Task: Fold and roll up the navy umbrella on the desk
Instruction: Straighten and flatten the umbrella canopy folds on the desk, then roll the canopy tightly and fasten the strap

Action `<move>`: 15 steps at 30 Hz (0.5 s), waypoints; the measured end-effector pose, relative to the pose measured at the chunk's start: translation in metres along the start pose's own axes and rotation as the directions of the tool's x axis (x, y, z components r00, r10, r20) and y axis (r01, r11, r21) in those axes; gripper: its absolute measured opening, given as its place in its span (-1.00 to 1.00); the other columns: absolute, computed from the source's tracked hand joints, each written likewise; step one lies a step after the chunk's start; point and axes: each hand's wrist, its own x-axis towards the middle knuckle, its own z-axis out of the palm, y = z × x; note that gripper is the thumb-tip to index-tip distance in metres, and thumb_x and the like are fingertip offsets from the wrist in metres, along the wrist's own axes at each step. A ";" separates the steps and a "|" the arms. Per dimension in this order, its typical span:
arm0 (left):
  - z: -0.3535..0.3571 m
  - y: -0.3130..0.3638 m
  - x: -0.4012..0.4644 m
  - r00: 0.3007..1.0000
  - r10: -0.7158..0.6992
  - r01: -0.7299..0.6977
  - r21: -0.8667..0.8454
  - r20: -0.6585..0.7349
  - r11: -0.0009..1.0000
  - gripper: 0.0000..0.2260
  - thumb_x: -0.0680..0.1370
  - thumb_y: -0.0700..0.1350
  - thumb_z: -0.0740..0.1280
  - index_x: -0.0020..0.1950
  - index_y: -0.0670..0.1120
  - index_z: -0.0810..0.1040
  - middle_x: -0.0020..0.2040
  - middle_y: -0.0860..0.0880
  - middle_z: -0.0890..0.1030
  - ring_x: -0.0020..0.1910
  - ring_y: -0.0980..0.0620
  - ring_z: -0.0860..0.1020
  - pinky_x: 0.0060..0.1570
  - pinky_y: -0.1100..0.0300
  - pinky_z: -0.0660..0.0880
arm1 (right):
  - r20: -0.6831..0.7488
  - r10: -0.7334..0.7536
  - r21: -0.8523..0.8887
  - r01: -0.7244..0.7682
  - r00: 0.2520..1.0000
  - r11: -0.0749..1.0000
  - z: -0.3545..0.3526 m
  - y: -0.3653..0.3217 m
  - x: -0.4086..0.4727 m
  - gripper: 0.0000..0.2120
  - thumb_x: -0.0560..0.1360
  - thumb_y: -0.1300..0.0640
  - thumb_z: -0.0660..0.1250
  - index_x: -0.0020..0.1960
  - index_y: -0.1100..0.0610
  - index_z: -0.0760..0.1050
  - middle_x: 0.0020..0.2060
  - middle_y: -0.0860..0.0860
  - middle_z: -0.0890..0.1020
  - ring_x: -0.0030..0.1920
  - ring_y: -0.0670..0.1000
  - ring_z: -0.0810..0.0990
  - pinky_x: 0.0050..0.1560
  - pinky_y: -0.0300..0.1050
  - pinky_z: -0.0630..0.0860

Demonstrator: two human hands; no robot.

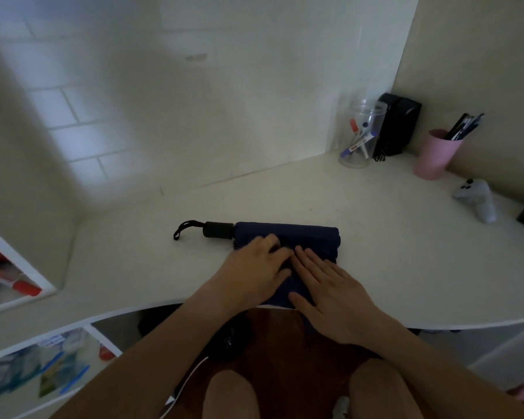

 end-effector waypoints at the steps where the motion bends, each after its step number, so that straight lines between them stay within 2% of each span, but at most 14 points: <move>1: 0.014 0.000 -0.009 1.000 0.027 -0.027 0.016 0.007 1.000 -0.51 0.69 0.16 0.00 0.54 -0.03 0.36 0.47 -0.10 0.39 0.41 -0.06 0.39 0.27 -0.02 0.52 | 0.024 -0.013 0.015 0.013 1.000 1.000 -0.004 0.000 0.001 -0.27 0.58 -0.34 -0.23 0.62 0.02 -0.21 0.57 -0.10 -0.23 0.58 -0.12 -0.21 0.59 -0.11 -0.15; 2: 0.026 0.000 -0.018 0.999 0.032 -0.032 0.037 0.014 0.999 -0.48 0.70 0.15 -0.06 0.60 -0.04 0.25 0.56 -0.12 0.31 0.50 -0.09 0.30 0.37 -0.04 0.45 | 0.049 -0.018 0.048 0.016 0.999 0.999 -0.012 0.001 0.003 -0.29 0.60 -0.33 -0.15 0.63 0.00 -0.15 0.58 -0.11 -0.18 0.59 -0.13 -0.15 0.58 -0.13 -0.10; 3: 0.035 -0.001 -0.025 1.000 0.024 -0.024 0.046 0.001 0.999 -0.47 0.71 0.14 -0.11 0.63 -0.05 0.20 0.60 -0.14 0.26 0.56 -0.10 0.24 0.45 -0.05 0.37 | 0.049 -0.008 0.096 0.004 0.999 0.995 -0.023 0.002 0.008 -0.33 0.61 -0.32 -0.05 0.62 -0.04 0.02 0.59 -0.11 -0.01 0.58 -0.12 0.01 0.55 -0.13 0.03; 4: 0.039 0.000 -0.029 1.000 0.007 -0.007 0.034 -0.018 0.999 -0.48 0.72 0.13 -0.13 0.64 -0.04 0.17 0.62 -0.13 0.23 0.59 -0.09 0.20 0.50 -0.04 0.31 | -0.006 0.020 0.150 -0.019 1.000 0.988 -0.037 0.005 0.015 -0.43 0.60 -0.28 0.06 0.54 -0.08 0.27 0.54 -0.12 0.28 0.52 -0.08 0.26 0.48 -0.12 0.24; 5: 0.041 0.001 -0.031 0.999 -0.008 0.008 0.016 -0.032 1.000 -0.48 0.72 0.13 -0.14 0.64 -0.02 0.16 0.63 -0.12 0.20 0.61 -0.08 0.16 0.53 -0.02 0.26 | -0.127 0.061 0.191 -0.036 0.990 0.981 -0.050 0.010 0.026 -0.56 0.59 -0.23 0.16 0.39 -0.10 0.46 0.36 -0.11 0.53 0.36 -0.03 0.48 0.34 -0.07 0.43; 6: 0.040 0.003 -0.032 0.999 -0.015 0.015 -0.002 -0.038 1.000 -0.49 0.72 0.13 -0.13 0.64 0.01 0.16 0.64 -0.11 0.18 0.62 -0.06 0.15 0.54 -0.01 0.24 | -0.245 0.092 0.192 -0.045 0.965 0.980 -0.061 0.019 0.039 -0.65 0.57 -0.18 0.23 0.27 -0.07 0.54 0.20 -0.09 0.64 0.23 0.01 0.56 0.20 -0.03 0.51; 7: 0.038 0.004 -0.032 0.999 -0.014 0.014 -0.009 -0.049 1.000 -0.50 0.72 0.13 -0.12 0.64 0.03 0.16 0.64 -0.10 0.17 0.62 -0.06 0.15 0.55 -0.01 0.23 | -0.282 0.102 0.167 -0.056 0.954 0.984 -0.071 0.027 0.053 -0.65 0.55 -0.14 0.29 0.28 -0.04 0.54 0.15 -0.06 0.64 0.19 0.05 0.55 0.17 -0.01 0.51; 8: 0.037 0.005 -0.032 0.999 -0.010 0.009 -0.014 -0.046 1.000 -0.50 0.71 0.14 -0.11 0.64 0.04 0.17 0.64 -0.10 0.18 0.62 -0.07 0.16 0.54 -0.01 0.24 | -0.225 0.090 0.144 -0.058 0.970 0.988 -0.079 0.037 0.067 -0.59 0.54 -0.12 0.33 0.35 -0.02 0.49 0.20 -0.03 0.62 0.23 0.06 0.52 0.21 -0.01 0.49; 10: 0.032 0.005 -0.032 0.999 -0.004 0.003 -0.016 -0.032 1.000 -0.49 0.71 0.15 -0.11 0.63 0.06 0.18 0.64 -0.11 0.17 0.62 -0.08 0.16 0.54 -0.02 0.25 | 0.090 0.056 0.161 -0.070 0.994 0.984 -0.090 0.054 0.090 -0.44 0.52 -0.11 0.39 0.47 0.03 0.39 0.29 0.00 0.57 0.28 0.05 0.51 0.26 -0.10 0.43; 11: 0.030 0.005 -0.031 1.000 -0.001 0.001 -0.014 -0.014 1.000 -0.49 0.70 0.16 -0.12 0.64 0.07 0.16 0.65 -0.11 0.14 0.62 -0.08 0.14 0.54 -0.02 0.24 | 0.225 0.037 0.186 -0.080 0.974 0.979 -0.093 0.060 0.098 -0.45 0.51 -0.09 0.42 0.45 0.04 0.42 0.28 0.00 0.58 0.27 0.04 0.54 0.23 -0.15 0.44; 12: 0.027 0.005 -0.031 1.000 -0.001 0.001 -0.009 0.011 1.000 -0.48 0.70 0.16 -0.12 0.65 0.08 0.13 0.66 -0.10 0.11 0.62 -0.09 0.11 0.55 -0.02 0.21 | 0.299 0.012 0.206 -0.077 0.954 0.976 -0.095 0.064 0.103 -0.51 0.50 -0.04 0.44 0.39 0.05 0.48 0.25 0.00 0.61 0.23 0.04 0.57 0.19 -0.17 0.46; 15: 0.022 0.006 -0.028 1.000 0.002 -0.003 0.019 0.025 1.000 -0.48 0.69 0.16 -0.11 0.65 0.07 0.12 0.63 -0.13 0.15 0.59 -0.15 0.12 0.52 -0.05 0.24 | 0.282 -0.054 0.193 -0.001 0.958 0.981 -0.095 0.069 0.108 -0.56 0.44 0.02 0.51 0.29 0.05 0.55 0.20 0.02 0.63 0.10 -0.01 0.60 0.15 -0.12 0.52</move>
